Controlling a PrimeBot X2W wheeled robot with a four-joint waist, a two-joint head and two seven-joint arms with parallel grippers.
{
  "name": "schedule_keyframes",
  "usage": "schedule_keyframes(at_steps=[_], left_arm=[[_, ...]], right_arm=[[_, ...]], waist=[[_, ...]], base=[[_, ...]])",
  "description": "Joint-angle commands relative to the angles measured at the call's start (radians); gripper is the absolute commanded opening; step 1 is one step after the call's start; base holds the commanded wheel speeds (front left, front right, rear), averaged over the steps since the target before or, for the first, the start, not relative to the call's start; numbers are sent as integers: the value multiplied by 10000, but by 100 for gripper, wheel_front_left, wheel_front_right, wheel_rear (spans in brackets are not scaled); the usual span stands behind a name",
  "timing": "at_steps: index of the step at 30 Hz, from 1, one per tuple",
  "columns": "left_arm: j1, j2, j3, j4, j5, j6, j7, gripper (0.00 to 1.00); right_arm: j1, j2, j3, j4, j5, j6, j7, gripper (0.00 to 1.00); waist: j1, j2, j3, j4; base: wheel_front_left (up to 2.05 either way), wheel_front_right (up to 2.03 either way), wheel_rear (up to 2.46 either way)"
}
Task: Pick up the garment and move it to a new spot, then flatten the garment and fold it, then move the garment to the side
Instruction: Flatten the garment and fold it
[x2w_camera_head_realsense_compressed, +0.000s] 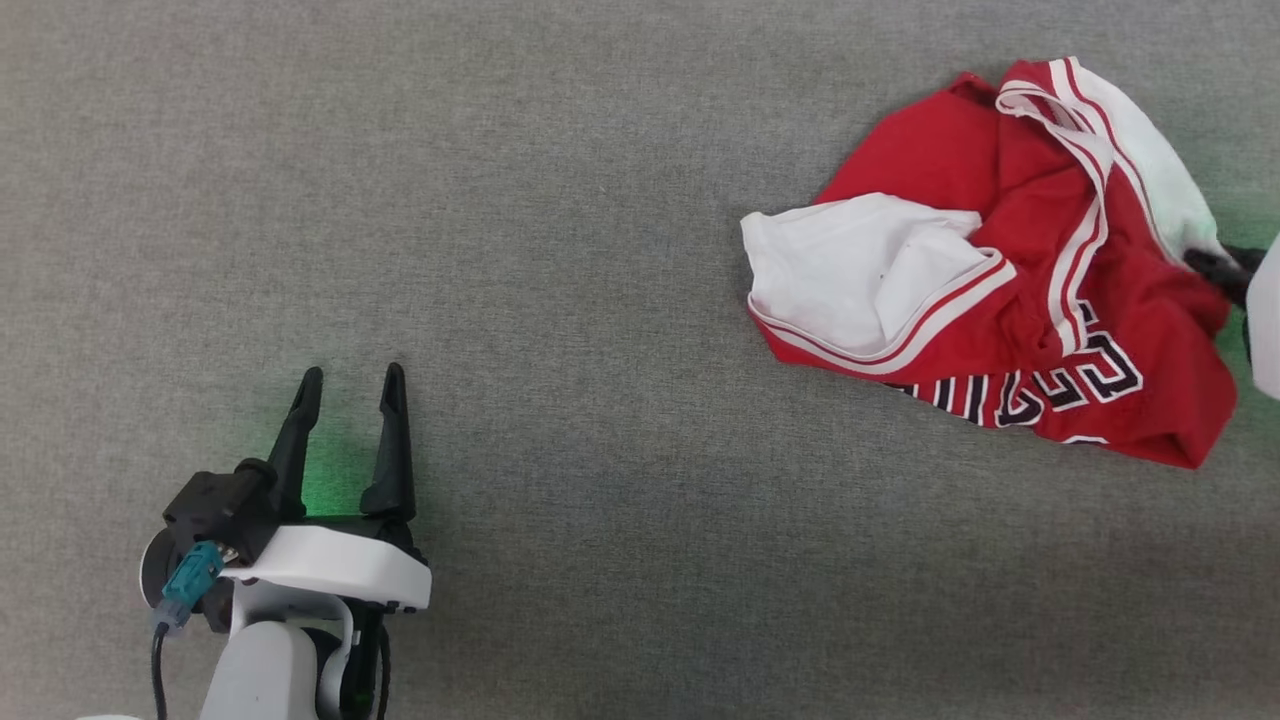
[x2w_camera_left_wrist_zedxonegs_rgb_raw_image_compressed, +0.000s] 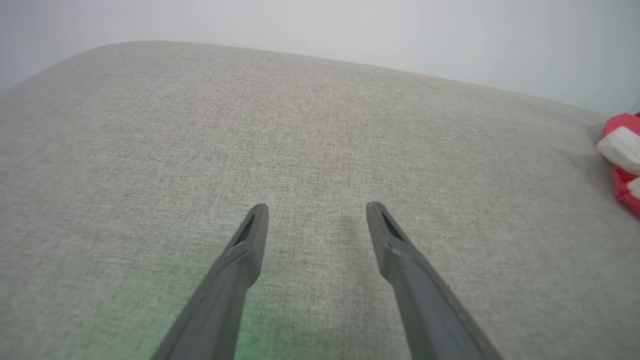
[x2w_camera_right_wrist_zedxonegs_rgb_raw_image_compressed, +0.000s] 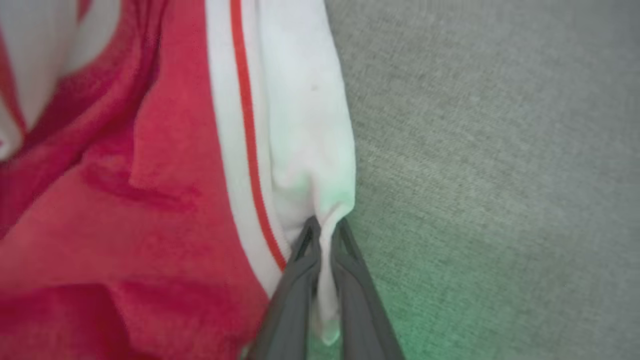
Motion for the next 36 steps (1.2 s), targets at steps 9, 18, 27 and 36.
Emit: schedule_keyframes(at_steps=[9, 18, 27, 36], left_arm=[[-183, 51, 36, 48, -6, -36, -54, 100], [-220, 167, 22, -13, -28, -36, -56, 100], [-653, 622, -567, -89, -200, -36, -54, 100], [-2612, 2581, -2961, -425, -944, -36, 131, 100]], right_arm=[[-178, -568, -1196, 1395, -401, -43, -2017, 0], [169, -710, -2828, 3500, -1030, -35, -3066, 0], [416, 273, -3701, 4205, -1471, -21, -4835, 100], [1419, 1159, -4470, 3427, -1845, -21, -7261, 100]], waist=[[0, 0, -307, -427], [0, 0, -262, -678], [0, 0, -494, -955], [0, 0, -1124, -1710]], base=[[0, 0, 0], [0, 0, 0], [0, 0, 0], [0, 0, 0]])
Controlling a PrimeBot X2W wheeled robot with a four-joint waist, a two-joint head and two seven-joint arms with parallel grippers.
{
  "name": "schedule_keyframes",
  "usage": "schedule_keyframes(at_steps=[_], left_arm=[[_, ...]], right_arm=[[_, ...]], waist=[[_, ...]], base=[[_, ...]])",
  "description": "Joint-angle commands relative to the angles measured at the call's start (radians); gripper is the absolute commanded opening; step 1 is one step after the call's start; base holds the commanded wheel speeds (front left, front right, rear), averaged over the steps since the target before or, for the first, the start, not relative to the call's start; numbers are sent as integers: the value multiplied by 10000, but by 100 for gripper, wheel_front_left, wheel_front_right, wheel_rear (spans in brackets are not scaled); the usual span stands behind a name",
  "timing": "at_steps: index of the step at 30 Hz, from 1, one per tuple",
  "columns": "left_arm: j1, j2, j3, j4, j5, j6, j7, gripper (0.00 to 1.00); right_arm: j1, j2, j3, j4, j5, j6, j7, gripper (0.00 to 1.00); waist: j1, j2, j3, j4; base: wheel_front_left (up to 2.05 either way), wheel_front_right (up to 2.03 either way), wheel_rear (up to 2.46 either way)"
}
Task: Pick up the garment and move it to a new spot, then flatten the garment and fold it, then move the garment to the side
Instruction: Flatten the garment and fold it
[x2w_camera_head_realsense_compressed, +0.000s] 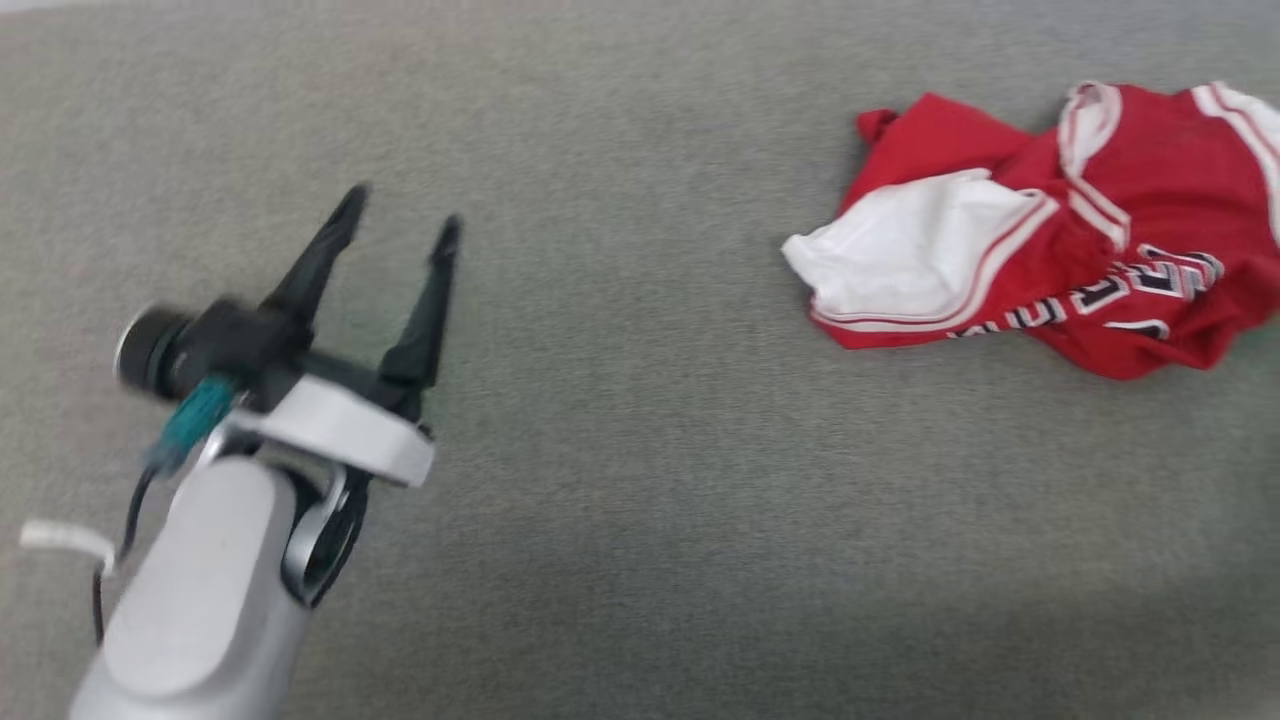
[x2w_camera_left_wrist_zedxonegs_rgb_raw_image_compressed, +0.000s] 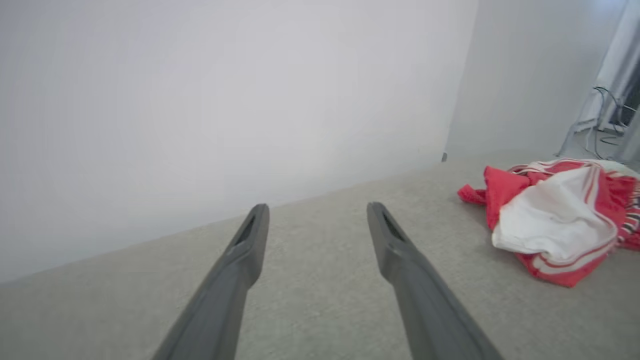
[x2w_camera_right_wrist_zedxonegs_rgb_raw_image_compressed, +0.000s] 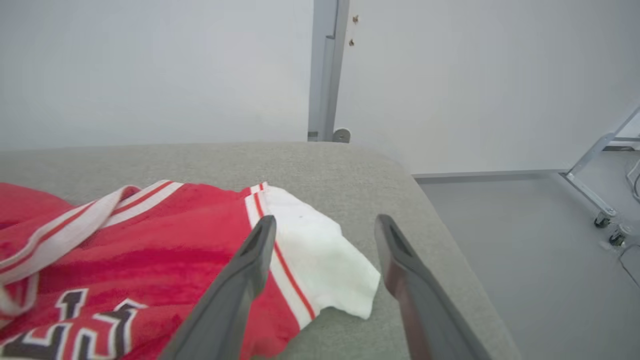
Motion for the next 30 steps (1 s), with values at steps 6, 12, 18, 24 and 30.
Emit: schedule_keyframes(at_steps=[6, 12, 18, 24, 30], left_arm=[[-2365, 1206, -3081, -238, -2975, -35, 2597, 100], [-4749, 1877, -5419, 456, -6129, -12, 6194, 100], [-6276, 1591, -6056, 2255, -8585, -14, 8915, 100], [-6979, 1500, -6475, 3779, -9470, -14, 10681, 100], [-7242, 1374, -6308, 4547, -10019, -14, 10864, 100]], right_arm=[[1074, 1051, -295, -1626, -357, -2, -398, 100], [1839, 1832, -729, -3198, -909, -2, -123, 100], [2214, 2663, -1069, -4316, -1427, -2, 347, 100], [2442, 3299, -1146, -4790, -1737, -2, 629, 100], [2410, 3667, -1188, -5013, -1938, -2, 726, 100]], waist=[[0, 0, -407, -1069], [0, 0, -148, -1899], [0, 0, 365, -2742], [0, 0, 675, -3354], [0, 0, 952, -3607]], base=[[0, 0, 0], [0, 0, 0], [0, 0, 0], [0, 0, 0], [0, 0, 0]])
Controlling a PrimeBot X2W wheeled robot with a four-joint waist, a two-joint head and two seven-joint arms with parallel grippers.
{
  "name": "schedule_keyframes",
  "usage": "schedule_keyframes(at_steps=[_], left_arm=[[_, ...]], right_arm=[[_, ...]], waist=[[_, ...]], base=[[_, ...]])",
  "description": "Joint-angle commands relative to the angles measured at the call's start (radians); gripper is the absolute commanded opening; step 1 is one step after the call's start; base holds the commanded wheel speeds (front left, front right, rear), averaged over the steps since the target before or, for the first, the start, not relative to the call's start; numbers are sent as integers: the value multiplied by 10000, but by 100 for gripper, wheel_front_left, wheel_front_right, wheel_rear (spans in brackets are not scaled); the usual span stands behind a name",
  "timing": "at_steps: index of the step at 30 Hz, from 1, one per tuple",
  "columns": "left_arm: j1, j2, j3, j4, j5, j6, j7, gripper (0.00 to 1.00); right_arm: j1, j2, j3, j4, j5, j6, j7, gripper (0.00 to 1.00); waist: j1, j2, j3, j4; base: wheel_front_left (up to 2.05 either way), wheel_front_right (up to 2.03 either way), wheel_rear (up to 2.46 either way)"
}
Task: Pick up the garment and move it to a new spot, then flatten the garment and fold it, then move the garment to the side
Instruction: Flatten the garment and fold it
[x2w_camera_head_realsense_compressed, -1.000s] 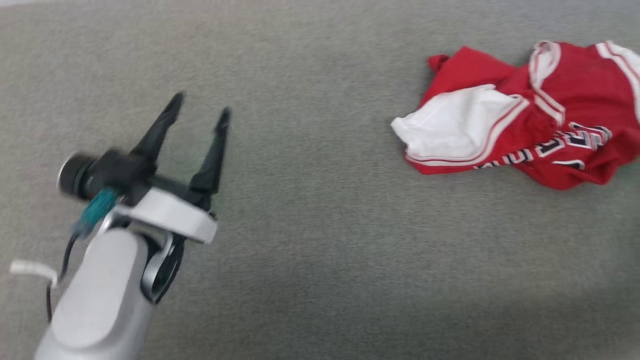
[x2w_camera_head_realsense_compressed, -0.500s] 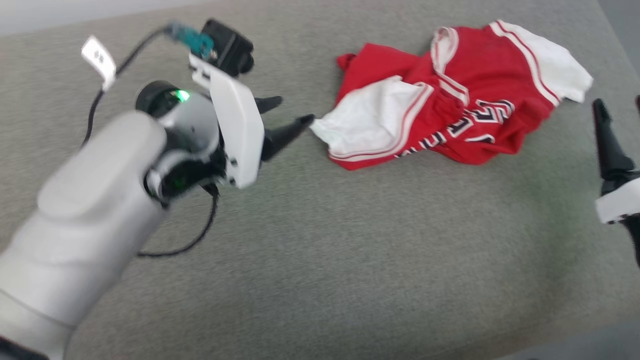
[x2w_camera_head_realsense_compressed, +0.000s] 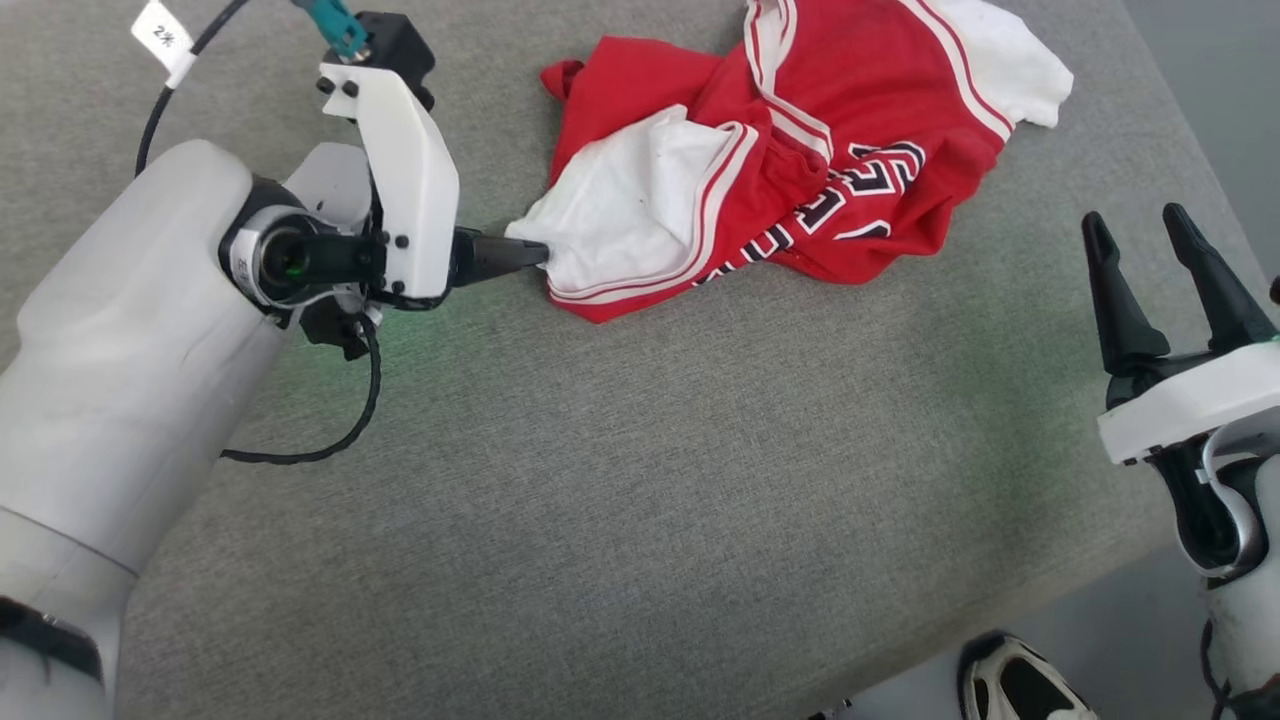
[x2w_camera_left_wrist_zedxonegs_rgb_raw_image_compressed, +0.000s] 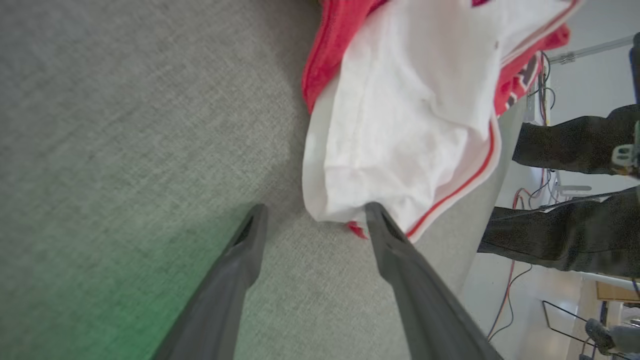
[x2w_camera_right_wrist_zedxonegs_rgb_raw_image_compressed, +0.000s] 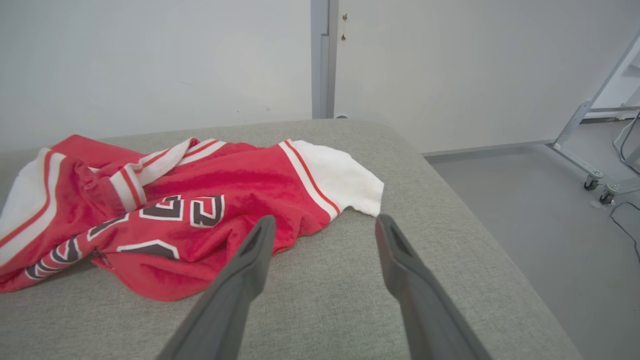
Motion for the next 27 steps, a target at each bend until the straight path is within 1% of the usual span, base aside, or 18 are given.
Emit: schedule_keyframes(at_steps=[1, 5, 6, 7, 8, 9, 11, 12, 16, 20, 22, 26, 27], left_arm=[[-171, -106, 129, 173, -203, 15, 75, 100], [-254, -258, 135, 157, -442, 15, 125, 100], [-238, -285, 116, 188, -522, 15, 154, 98], [-262, -297, 73, 155, -511, 15, 178, 89], [-306, -286, 28, 95, -483, 15, 161, 78], [-263, -311, 37, 131, -603, 15, 196, 48], [-309, -344, -40, 21, -617, 15, 235, 11], [-329, -350, -25, 17, -653, 15, 147, 0], [-462, -362, 26, -182, -834, 15, -54, 0], [-414, -108, 370, -628, -1174, 15, -597, 0], [-262, 136, 604, -886, -1309, 15, -953, 0], [227, 927, 885, -1219, -1416, 15, -1624, 0], [227, 927, 885, -1219, -1416, 15, -1624, 0]], right_arm=[[-42, 103, 3, -45, -119, -2, 22, 100], [-163, 245, 23, -58, -150, -2, -48, 100], [-157, 280, 52, -28, -178, -2, -50, 100], [-162, 303, 68, -14, -210, -2, -43, 100], [-192, 330, 79, -18, -206, -2, -49, 100], [-207, 356, 80, -20, -208, -2, -60, 100], [-221, 384, 71, -24, -236, -2, -69, 100], [-218, 380, 33, -31, -237, -2, -78, 100], [-90, 263, -204, -19, -298, -2, -36, 100], [112, 185, -416, -122, -340, -2, 40, 100], [259, 158, -526, -247, -388, -2, 142, 100], [485, 130, -669, -510, -469, -2, 405, 100], [485, 130, -669, -510, -469, -2, 405, 100]], waist=[[0, 0, 112, -98], [0, 0, 217, -153], [0, 0, 225, -159], [0, 0, 235, -162], [0, 0, 257, -170], [0, 0, 263, -173], [0, 0, 277, -156], [0, 0, 278, -121], [0, 0, 165, 150], [0, 0, -169, 619], [0, 0, -342, 908], [0, 0, -594, 1446], [0, 0, -594, 1446]], base=[[0, 0, 0], [0, 0, 0], [0, 0, 0], [0, 0, 0], [0, 0, 0], [0, 0, 0], [0, 0, 0], [0, 0, 0], [0, 0, 0], [0, 0, 0], [0, 0, 0], [0, 0, 0], [0, 0, 0]])
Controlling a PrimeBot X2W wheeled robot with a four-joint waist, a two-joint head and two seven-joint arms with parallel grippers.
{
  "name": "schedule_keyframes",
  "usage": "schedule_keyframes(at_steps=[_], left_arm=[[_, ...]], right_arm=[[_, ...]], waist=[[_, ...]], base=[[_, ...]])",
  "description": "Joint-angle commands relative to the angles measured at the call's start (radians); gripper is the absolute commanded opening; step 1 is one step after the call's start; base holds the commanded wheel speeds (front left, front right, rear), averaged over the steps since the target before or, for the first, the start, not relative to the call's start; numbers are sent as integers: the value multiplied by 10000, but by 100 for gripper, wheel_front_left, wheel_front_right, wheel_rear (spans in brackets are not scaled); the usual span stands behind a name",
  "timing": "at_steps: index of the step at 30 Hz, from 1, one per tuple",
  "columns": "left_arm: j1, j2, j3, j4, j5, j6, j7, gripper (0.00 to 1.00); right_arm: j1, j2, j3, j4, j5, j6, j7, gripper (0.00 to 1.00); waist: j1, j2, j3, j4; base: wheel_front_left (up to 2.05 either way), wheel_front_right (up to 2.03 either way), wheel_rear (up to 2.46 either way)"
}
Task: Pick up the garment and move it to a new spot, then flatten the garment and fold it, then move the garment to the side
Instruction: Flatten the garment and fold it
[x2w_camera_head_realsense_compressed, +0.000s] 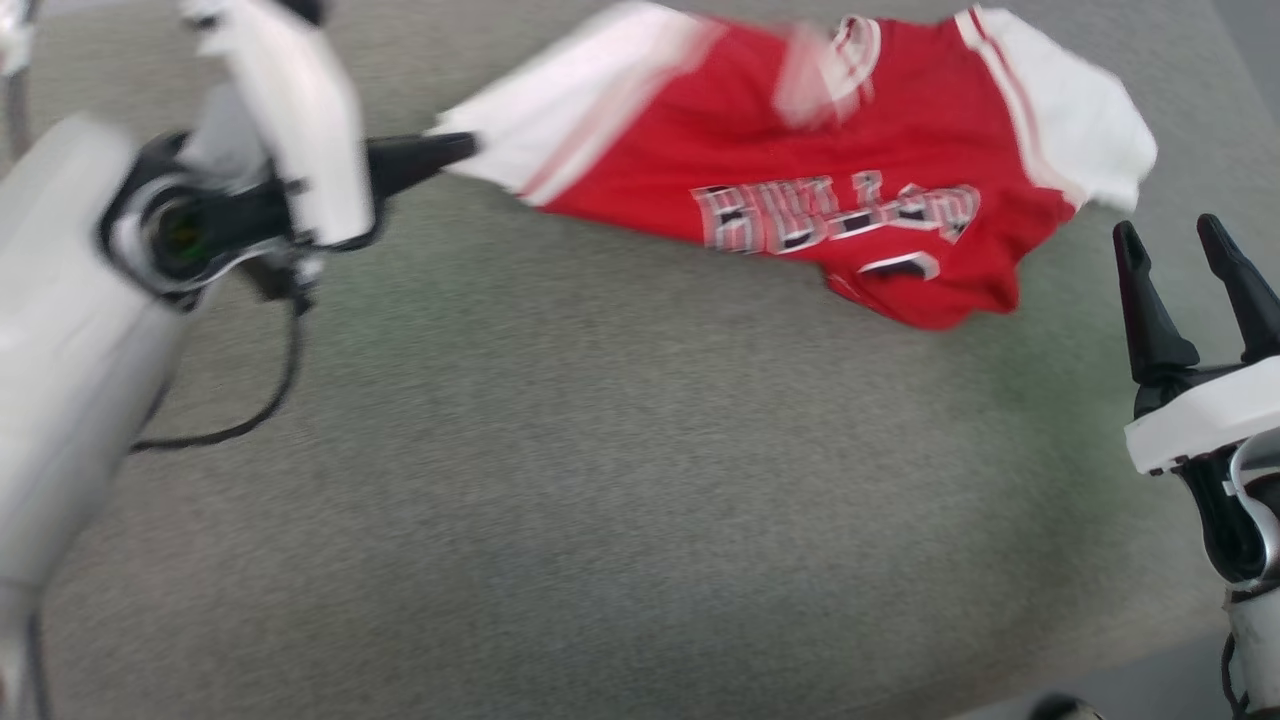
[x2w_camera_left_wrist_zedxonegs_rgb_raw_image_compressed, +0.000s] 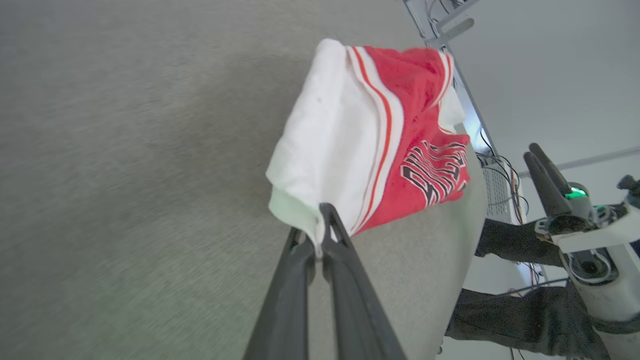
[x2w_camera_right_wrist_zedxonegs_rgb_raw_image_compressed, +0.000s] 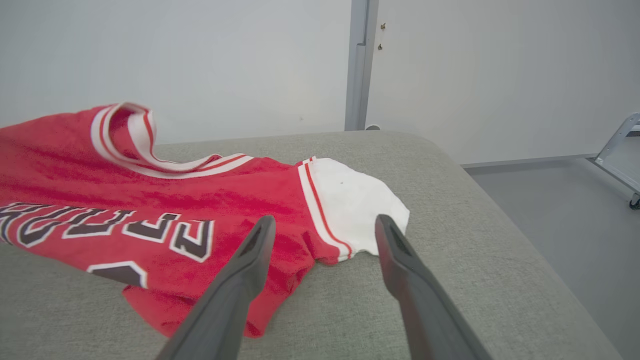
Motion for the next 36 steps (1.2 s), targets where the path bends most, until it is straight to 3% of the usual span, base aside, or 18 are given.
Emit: schedule_keyframes(at_steps=[1, 8, 16, 26, 36], left_arm=[[203, 128, 88, 3, -45, 15, -178, 0], [1110, 1099, 638, 944, 150, 15, -2065, 0], [1300, 1013, 355, 2664, 1079, 21, -3506, 0], [1573, 853, -347, 3224, 1505, 17, -3592, 0], [2082, 1114, -922, 2828, 1167, 24, -2602, 0]], right_arm=[[113, 10, -1, -97, -35, -2, 67, 100], [190, -52, -150, -692, -139, -2, 600, 100], [331, -196, -359, -1177, -193, -2, 975, 100], [578, -203, -554, -1499, -315, -2, 1335, 100], [814, -207, -635, -1745, -422, -2, 1613, 100]], waist=[[0, 0, -250, 374], [0, 0, -269, 786], [0, 0, -151, 857], [0, 0, -312, 1009], [0, 0, -625, 1362]], base=[[0, 0, 0], [0, 0, 0], [0, 0, 0], [0, 0, 0], [0, 0, 0]])
